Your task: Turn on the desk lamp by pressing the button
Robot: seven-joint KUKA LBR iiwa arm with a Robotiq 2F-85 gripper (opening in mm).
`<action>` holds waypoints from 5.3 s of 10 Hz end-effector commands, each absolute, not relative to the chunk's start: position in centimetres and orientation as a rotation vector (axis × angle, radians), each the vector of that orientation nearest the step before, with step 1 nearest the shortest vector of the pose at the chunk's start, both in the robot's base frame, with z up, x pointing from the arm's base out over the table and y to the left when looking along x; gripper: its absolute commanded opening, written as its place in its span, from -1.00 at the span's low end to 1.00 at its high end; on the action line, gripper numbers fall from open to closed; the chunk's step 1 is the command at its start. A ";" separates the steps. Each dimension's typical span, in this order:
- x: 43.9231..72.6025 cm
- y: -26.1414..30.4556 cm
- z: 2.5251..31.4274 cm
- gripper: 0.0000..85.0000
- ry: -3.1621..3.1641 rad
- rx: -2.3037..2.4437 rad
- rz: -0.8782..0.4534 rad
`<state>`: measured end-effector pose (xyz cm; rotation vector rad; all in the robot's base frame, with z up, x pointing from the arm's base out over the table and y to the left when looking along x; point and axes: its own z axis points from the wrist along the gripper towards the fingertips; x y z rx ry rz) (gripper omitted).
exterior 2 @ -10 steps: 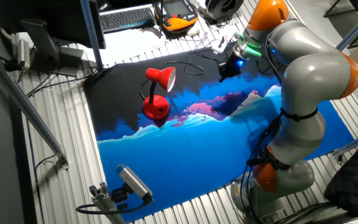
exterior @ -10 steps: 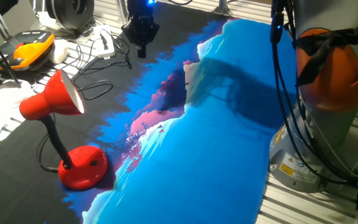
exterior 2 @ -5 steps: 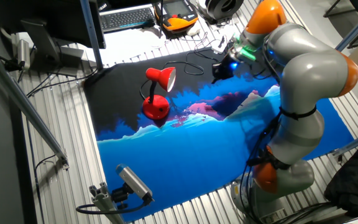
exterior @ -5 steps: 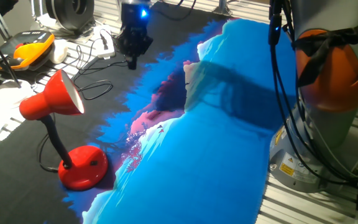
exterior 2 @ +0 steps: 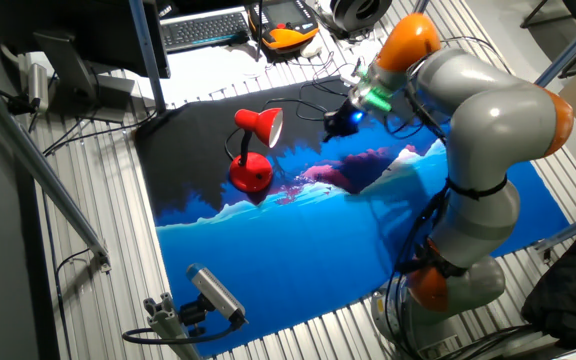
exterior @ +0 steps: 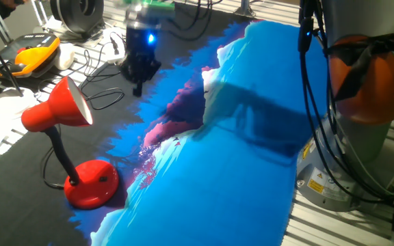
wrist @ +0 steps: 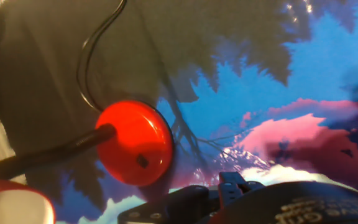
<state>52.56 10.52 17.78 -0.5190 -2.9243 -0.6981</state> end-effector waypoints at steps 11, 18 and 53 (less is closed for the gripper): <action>52.8 17.9 12.7 -1.00 -2.953 -0.553 -0.777; 52.6 19.4 11.7 -1.00 -2.973 -0.575 -0.804; 52.7 27.2 7.5 -1.00 -2.868 -0.744 -0.894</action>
